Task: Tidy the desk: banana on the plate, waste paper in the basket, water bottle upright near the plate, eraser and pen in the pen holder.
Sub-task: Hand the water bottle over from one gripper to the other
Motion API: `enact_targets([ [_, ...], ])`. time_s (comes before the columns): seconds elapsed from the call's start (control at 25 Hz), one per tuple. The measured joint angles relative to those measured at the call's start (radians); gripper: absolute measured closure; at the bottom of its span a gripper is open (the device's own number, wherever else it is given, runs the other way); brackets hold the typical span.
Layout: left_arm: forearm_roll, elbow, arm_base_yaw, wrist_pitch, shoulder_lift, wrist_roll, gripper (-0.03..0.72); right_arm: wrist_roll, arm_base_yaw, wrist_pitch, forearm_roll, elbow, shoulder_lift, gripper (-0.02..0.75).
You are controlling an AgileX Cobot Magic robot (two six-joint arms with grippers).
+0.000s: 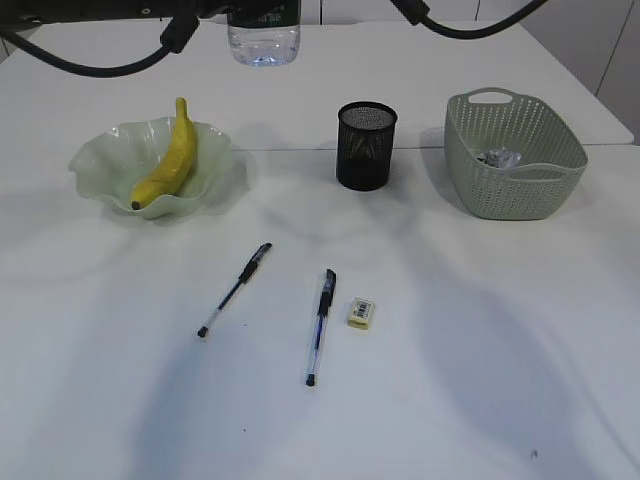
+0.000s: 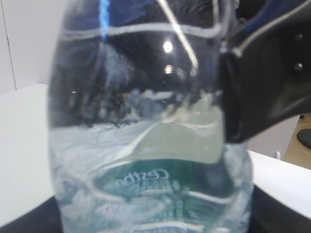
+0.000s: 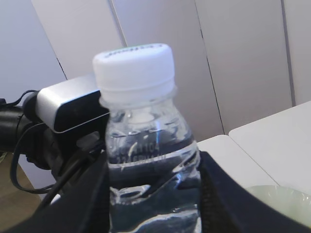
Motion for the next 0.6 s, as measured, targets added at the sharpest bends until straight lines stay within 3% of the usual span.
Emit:
enact_targets([
  [0.6,0.000,0.000,0.000,0.000,0.000,0.000,0.281,0.002,0.000,0.000,0.000,0.000,0.000,0.366],
])
